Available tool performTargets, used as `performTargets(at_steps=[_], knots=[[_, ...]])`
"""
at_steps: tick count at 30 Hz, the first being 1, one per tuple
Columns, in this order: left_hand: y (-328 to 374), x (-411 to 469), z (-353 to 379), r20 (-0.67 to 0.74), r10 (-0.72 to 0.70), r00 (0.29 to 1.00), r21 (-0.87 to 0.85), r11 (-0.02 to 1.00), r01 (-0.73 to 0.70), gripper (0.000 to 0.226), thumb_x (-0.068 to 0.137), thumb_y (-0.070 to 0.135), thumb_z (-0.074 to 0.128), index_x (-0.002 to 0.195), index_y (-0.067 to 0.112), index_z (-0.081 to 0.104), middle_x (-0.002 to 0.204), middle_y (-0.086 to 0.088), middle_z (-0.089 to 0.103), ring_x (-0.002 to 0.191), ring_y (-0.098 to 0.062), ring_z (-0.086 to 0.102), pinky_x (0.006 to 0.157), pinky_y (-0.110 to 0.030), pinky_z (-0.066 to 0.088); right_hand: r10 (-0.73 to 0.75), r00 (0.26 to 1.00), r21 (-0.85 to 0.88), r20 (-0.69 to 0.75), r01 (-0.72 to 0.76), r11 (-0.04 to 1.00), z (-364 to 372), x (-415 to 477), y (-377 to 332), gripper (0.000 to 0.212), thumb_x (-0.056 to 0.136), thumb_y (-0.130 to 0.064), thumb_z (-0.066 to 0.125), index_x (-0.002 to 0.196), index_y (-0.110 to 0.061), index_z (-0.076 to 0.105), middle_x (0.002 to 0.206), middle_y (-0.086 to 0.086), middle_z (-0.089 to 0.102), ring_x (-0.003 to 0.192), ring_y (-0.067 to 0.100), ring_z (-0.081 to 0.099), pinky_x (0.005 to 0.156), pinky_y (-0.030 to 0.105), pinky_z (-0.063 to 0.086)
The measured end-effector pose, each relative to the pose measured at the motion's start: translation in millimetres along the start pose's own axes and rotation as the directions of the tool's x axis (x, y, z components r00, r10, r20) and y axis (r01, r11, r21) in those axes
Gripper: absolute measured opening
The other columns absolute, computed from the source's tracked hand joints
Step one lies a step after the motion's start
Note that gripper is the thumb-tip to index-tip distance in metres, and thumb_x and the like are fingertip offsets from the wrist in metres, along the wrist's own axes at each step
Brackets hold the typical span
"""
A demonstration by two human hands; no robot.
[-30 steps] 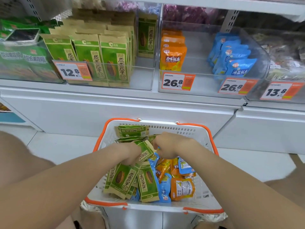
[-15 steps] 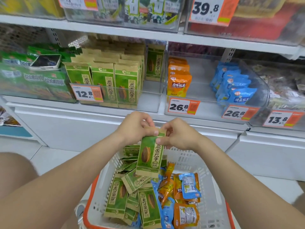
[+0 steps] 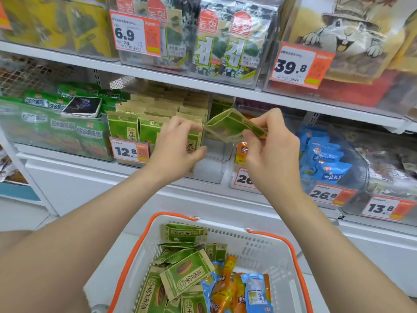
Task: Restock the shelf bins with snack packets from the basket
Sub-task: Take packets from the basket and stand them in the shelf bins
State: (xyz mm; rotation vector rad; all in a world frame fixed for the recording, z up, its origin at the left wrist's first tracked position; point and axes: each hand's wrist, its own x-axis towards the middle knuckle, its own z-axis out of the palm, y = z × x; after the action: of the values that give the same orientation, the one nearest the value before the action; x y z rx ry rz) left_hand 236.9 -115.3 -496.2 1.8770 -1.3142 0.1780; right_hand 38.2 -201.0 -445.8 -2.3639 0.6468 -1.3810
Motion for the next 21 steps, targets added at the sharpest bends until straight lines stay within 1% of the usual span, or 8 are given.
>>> performTargets(at_steps=[3, 6, 8, 10, 13, 16, 19, 21], knots=[[-2.6, 9.4, -4.0, -0.023, 0.085, 0.996, 0.313, 0.947, -0.074, 0.053, 0.081, 0.024, 0.074, 0.132, 0.024, 0.056, 0.139, -0.001, 0.047, 0.131, -0.027, 0.041, 0.105, -0.048, 0.037, -0.014, 0.999, -0.104, 0.053, 0.020, 0.994, 18.4, 11.8, 15.4, 0.014, 0.094, 0.000, 0.061, 0.097, -0.009, 0.051, 0.087, 0.004, 0.065, 0.077, 0.027, 0.056, 0.067, 0.042, 0.042], [-4.2, 16.9, 0.3, 0.126, 0.051, 0.991, 0.466, 0.878, -0.105, 0.077, 0.081, 0.033, 0.073, 0.149, 0.018, 0.039, 0.164, -0.008, 0.029, 0.154, -0.030, 0.022, 0.118, -0.054, 0.024, -0.027, 0.989, -0.240, 0.147, 0.062, 0.969, 42.2, 28.3, 32.1, 0.019, 0.093, -0.001, 0.063, 0.099, -0.012, 0.049, 0.083, 0.003, 0.063, 0.075, 0.030, 0.054, 0.062, 0.041, 0.036], [-6.0, 21.6, 4.8, 0.201, 0.003, 0.980, 0.534, 0.838, -0.112, 0.093, 0.084, 0.041, 0.071, 0.158, 0.014, 0.023, 0.172, -0.012, 0.014, 0.159, -0.033, 0.009, 0.122, -0.058, 0.017, -0.067, 0.977, -0.408, 0.203, 0.147, 0.901, 60.1, 42.4, 40.5, 0.023, 0.090, -0.003, 0.064, 0.104, -0.016, 0.052, 0.082, 0.002, 0.064, 0.079, 0.032, 0.056, 0.068, 0.041, 0.040], [-8.0, 26.4, 7.5, 0.231, -0.004, 0.973, 0.587, 0.798, -0.136, 0.104, 0.085, 0.047, 0.069, 0.162, 0.010, 0.011, 0.172, -0.015, 0.010, 0.160, -0.036, 0.006, 0.122, -0.063, 0.014, -0.056, 0.961, -0.569, 0.270, 0.206, 0.796, 77.7, 57.9, 46.6, 0.026, 0.090, -0.008, 0.065, 0.111, -0.021, 0.059, 0.086, 0.004, 0.069, 0.090, 0.034, 0.058, 0.080, 0.043, 0.039], [-10.8, 34.9, 8.7, 0.259, 0.004, 0.966, 0.634, 0.754, -0.174, 0.118, 0.079, 0.059, 0.070, 0.163, 0.008, 0.006, 0.171, -0.016, 0.010, 0.159, -0.038, 0.005, 0.121, -0.069, 0.009, 0.048, 0.935, -0.677, 0.352, 0.219, 0.703, 97.8, 77.9, 50.2, 0.021, 0.090, -0.014, 0.068, 0.109, -0.022, 0.066, 0.096, 0.010, 0.072, 0.103, 0.037, 0.059, 0.090, 0.044, 0.038], [-12.6, 42.2, 8.2, 0.289, -0.004, 0.957, 0.658, 0.727, -0.196, 0.126, 0.072, 0.067, 0.072, 0.162, 0.010, 0.005, 0.170, -0.019, 0.010, 0.157, -0.040, 0.011, 0.121, -0.071, 0.007, 0.163, 0.922, -0.748, 0.352, 0.172, 0.641, 112.8, 94.1, 51.7, 0.020, 0.087, -0.016, 0.071, 0.107, -0.018, 0.069, 0.106, 0.015, 0.071, 0.113, 0.037, 0.059, 0.102, 0.044, 0.038], [-16.6, 46.5, 7.7, 0.294, 0.005, 0.956, 0.653, 0.729, -0.205, 0.126, 0.069, 0.071, 0.072, 0.160, 0.010, 0.010, 0.164, -0.021, 0.020, 0.152, -0.041, 0.022, 0.122, -0.070, 0.012, 0.283, 0.889, -0.795, 0.361, 0.135, 0.591, 126.8, 113.4, 57.3, 0.032, 0.087, -0.017, 0.071, 0.117, -0.012, 0.065, 0.120, 0.017, 0.066, 0.121, 0.039, 0.056, 0.107, 0.045, 0.039], [-20.1, 48.4, 7.4, 0.294, 0.033, 0.955, 0.644, 0.731, -0.224, 0.124, 0.068, 0.071, 0.072, 0.159, 0.011, 0.014, 0.157, -0.018, 0.030, 0.149, -0.040, 0.027, 0.121, -0.069, 0.015, 0.341, 0.864, -0.853, 0.371, 0.173, 0.492, 138.5, 127.7, 65.0, 0.041, 0.090, -0.021, 0.070, 0.127, -0.009, 0.057, 0.129, 0.018, 0.057, 0.129, 0.040, 0.048, 0.111, 0.045, 0.037]])
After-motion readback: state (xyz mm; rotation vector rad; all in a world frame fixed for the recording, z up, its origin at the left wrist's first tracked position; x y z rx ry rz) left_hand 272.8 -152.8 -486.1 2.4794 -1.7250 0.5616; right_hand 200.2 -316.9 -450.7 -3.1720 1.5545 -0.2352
